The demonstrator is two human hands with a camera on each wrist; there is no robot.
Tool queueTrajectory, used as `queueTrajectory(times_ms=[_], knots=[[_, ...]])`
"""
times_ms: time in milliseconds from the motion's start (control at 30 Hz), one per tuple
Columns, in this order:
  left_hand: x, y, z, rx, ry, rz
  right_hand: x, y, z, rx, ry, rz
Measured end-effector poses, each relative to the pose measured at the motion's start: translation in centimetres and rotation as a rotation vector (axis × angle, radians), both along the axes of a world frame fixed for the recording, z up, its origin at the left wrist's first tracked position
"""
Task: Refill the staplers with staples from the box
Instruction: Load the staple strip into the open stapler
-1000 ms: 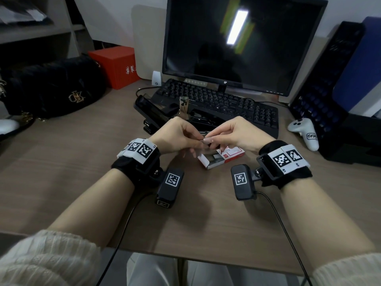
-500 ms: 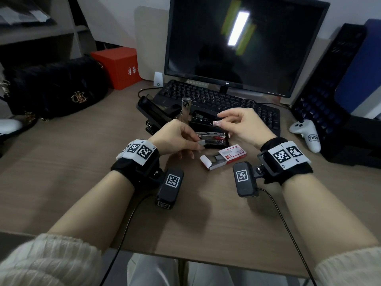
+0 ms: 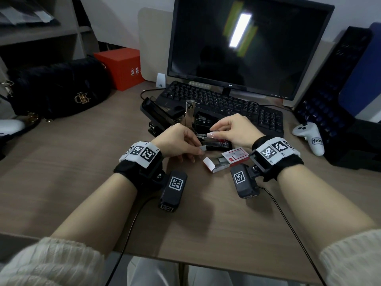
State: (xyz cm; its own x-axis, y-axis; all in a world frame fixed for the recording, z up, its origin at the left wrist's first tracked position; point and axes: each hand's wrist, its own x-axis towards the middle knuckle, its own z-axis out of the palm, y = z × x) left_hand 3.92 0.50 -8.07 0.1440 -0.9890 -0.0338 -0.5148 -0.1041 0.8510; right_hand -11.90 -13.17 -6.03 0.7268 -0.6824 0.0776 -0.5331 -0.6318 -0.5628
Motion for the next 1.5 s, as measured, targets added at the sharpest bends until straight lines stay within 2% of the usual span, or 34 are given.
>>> queueTrajectory(times_ms=[467,933,1500], knots=[[0.00,0.01,-0.11,0.001,0.029,0.004,0.58,-0.04,0.66,-0.042,0.122,0.023],[0.00,0.02,0.00,0.006,0.042,0.011,0.50,0.38,0.94,0.018,0.040,0.058],[-0.01,-0.08,-0.08,0.009,0.058,0.018,0.66,0.62,0.89,0.022,0.036,0.035]])
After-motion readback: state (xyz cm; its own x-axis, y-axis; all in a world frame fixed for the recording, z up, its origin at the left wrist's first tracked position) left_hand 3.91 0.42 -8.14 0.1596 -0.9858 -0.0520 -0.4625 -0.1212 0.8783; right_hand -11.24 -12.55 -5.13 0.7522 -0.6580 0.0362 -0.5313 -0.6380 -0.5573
